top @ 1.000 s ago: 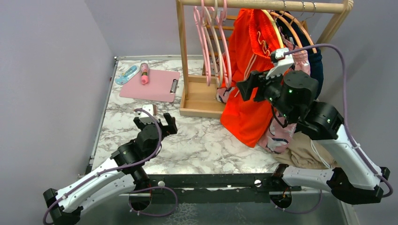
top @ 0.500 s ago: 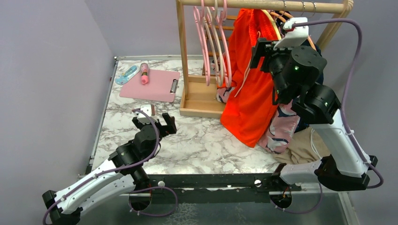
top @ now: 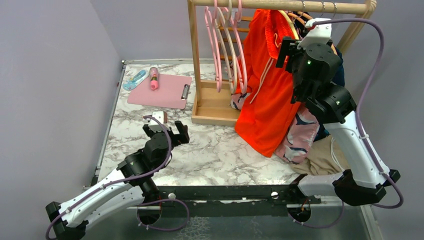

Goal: Place the shorts on the hanger
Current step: Adjust the hanger on the clothesline.

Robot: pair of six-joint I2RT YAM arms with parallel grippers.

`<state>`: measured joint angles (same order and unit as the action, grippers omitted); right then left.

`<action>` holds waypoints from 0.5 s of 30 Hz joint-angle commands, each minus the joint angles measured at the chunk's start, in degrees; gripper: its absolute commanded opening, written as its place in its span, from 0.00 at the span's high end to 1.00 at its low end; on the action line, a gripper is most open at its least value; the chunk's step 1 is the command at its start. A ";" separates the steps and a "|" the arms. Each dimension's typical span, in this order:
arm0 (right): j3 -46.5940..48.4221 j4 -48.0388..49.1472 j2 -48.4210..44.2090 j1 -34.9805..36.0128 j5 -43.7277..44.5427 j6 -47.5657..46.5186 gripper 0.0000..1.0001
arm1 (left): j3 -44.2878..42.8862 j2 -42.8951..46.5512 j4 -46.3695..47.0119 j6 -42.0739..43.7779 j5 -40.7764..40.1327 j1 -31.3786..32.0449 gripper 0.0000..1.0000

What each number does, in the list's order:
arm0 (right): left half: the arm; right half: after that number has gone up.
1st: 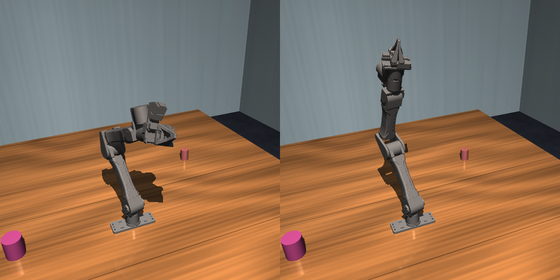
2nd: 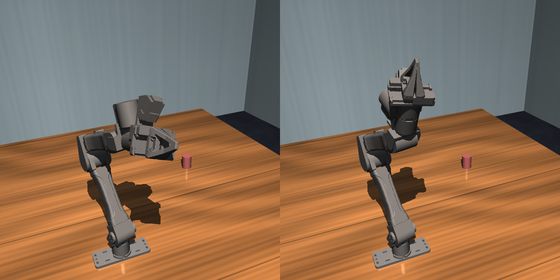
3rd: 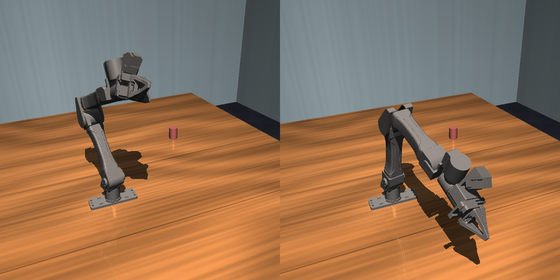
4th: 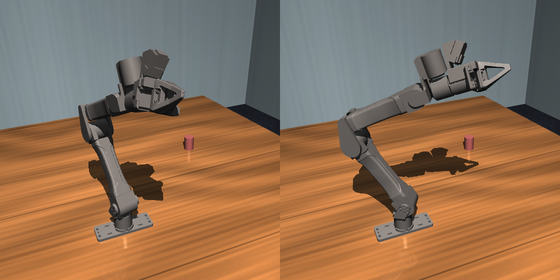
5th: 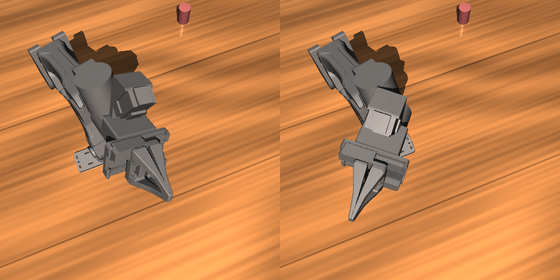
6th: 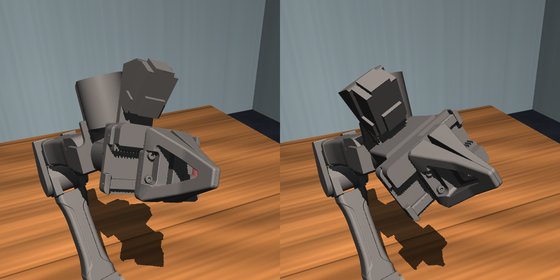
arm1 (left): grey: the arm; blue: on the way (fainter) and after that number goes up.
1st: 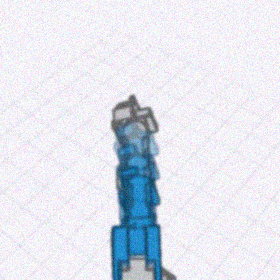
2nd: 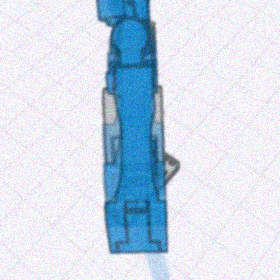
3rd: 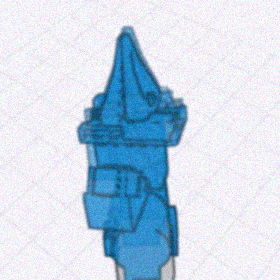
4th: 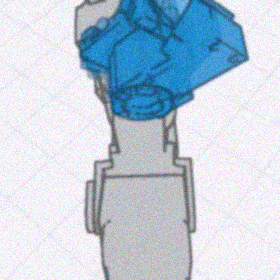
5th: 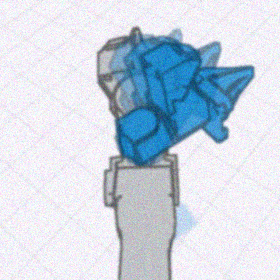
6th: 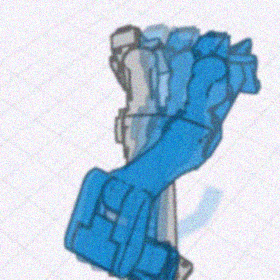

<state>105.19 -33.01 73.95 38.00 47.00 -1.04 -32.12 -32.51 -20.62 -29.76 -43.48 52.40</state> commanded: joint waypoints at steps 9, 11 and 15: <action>-7.55 -0.98 -1.31 -6.80 -11.75 8.68 0.21 | -0.22 0.55 1.72 0.60 2.71 -0.10 0.01; -7.47 -1.60 -1.22 -6.85 -14.76 9.72 0.22 | -0.14 0.22 1.97 0.84 2.80 -0.06 0.01; -6.66 -2.35 -1.48 -6.80 -18.25 10.54 0.26 | -0.20 -0.13 2.07 1.07 2.79 -0.11 0.01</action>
<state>97.65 -33.71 73.36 31.38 35.18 6.94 -32.12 -32.40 -20.21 -29.50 -41.78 52.40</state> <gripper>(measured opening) 0.751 0.990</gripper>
